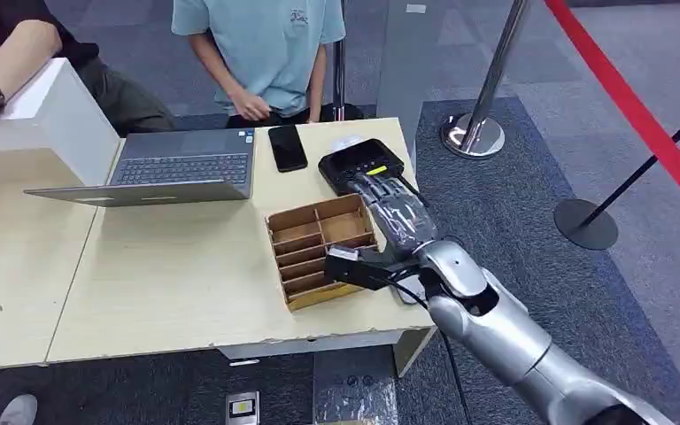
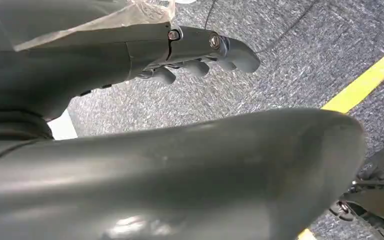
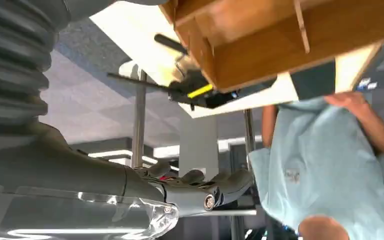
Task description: Pass the card to the sensor for recognition and then transmit it.
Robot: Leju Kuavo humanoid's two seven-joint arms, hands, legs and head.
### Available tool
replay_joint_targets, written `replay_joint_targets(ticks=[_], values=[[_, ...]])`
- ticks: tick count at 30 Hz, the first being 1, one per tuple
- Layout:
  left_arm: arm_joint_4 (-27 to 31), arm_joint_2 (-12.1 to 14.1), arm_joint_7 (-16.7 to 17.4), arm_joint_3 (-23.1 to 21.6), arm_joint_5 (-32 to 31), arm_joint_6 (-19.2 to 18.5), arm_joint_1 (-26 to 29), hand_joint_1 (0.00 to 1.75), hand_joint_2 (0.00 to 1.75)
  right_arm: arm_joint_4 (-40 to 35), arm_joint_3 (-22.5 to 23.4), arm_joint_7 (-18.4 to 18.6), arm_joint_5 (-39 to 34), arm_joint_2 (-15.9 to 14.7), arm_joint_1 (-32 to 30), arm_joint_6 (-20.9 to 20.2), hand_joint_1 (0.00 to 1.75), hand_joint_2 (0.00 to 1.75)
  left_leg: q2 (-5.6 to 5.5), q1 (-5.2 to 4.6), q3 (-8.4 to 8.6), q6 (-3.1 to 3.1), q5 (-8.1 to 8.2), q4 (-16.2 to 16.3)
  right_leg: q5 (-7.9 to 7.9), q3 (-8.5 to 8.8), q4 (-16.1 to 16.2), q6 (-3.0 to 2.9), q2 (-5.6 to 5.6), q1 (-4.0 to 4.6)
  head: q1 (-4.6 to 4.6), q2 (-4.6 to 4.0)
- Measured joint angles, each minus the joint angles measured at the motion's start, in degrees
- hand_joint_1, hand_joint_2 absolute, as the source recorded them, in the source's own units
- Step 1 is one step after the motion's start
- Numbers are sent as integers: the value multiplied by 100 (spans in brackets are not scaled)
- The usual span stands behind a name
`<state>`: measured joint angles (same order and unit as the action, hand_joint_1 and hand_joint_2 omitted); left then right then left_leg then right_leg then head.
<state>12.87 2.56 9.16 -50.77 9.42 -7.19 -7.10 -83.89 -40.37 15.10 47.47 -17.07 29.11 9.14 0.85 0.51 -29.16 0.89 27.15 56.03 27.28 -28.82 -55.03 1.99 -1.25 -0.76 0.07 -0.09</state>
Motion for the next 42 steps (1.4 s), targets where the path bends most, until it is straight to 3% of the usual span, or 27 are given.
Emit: replay_joint_targets(ticks=[3,4,7,8,9,10,11,18,20,23,24,25,27,29,31,37,42], values=[[2,0,13,-26,-13,0,-1,0,0,0,-46,5,0,11,-47,-81,10,175,0,0,0,0,0,0,0,0,0,0,0,0,0,0],[2,0,28,-37,-18,0,-3,0,0,0,-63,7,0,17,-63,-96,23,175,0,0,0,0,0,0,0,0,0,0,0,0,0,0],[11,0,28,-50,-18,0,-3,0,0,2,-99,9,-7,31,-92,-118,80,175,0,0,-1,0,0,0,0,0,0,0,0,0,0,0],[15,0,26,-57,-15,0,-3,0,0,2,-114,9,-24,37,-95,-118,91,175,0,0,0,0,0,0,0,0,0,0,0,0,0,0],[17,0,20,-66,-15,0,-3,0,0,4,-123,7,-39,44,-100,-118,91,175,0,0,0,0,0,0,0,0,0,0,0,0,0,0],[20,0,6,-72,-11,0,-3,0,0,11,-136,4,-59,55,-111,-118,124,175,0,0,-1,0,0,-1,0,-1,0,0,0,0,0,0],[24,0,2,-77,-2,0,-3,0,0,20,-142,-6,-70,59,-120,-125,140,175,0,0,-1,0,0,-1,0,0,0,0,0,0,0,0],[37,0,-11,-83,39,0,-4,0,0,177,-236,-164,-166,133,-158,-88,124,175,0,0,-1,0,0,-1,0,0,0,0,0,0,0,0],[37,-2,-11,-83,48,0,-4,0,0,227,-265,-181,-190,157,-171,-72,108,175,0,0,-1,0,0,-1,0,0,0,0,0,0,0,0],[37,-2,-11,-83,54,0,-3,0,0,313,-286,-188,-221,190,-190,-48,99,175,0,0,-2,0,0,-1,1,-1,0,0,0,0,0,0],[37,-2,-11,-83,54,0,-3,0,0,339,-289,-192,-221,199,-194,-44,99,175,0,0,-1,0,0,-1,1,-1,0,0,0,0,0,0],[37,-2,-11,-85,54,0,-4,0,0,363,-291,-197,-223,208,-198,-37,112,175,0,0,-1,0,0,-1,1,-1,0,0,0,0,0,0],[39,-2,-4,-85,52,0,-4,0,0,400,-295,-199,-229,221,-215,-22,110,175,0,0,-1,0,0,-1,1,-1,0,0,0,0,0,0],[37,-2,2,-85,52,0,-4,0,0,439,-300,-201,-238,232,-222,-13,79,175,0,0,-1,0,0,-1,1,-1,0,0,0,0,0,0],[39,-4,2,-85,52,0,-4,0,0,476,-300,-205,-258,245,-227,-5,70,175,0,0,-1,0,0,-1,1,0,0,0,0,0,0,0],[39,-4,4,-88,46,0,-4,0,0,573,-315,-214,-282,269,-242,-7,82,175,0,0,-1,0,0,-1,1,0,0,1,0,0,0,0],[39,-7,4,-107,35,0,-4,0,0,590,-332,-212,-288,280,-237,-18,80,175,0,0,-1,0,0,-1,1,0,0,1,0,0,0,0]])
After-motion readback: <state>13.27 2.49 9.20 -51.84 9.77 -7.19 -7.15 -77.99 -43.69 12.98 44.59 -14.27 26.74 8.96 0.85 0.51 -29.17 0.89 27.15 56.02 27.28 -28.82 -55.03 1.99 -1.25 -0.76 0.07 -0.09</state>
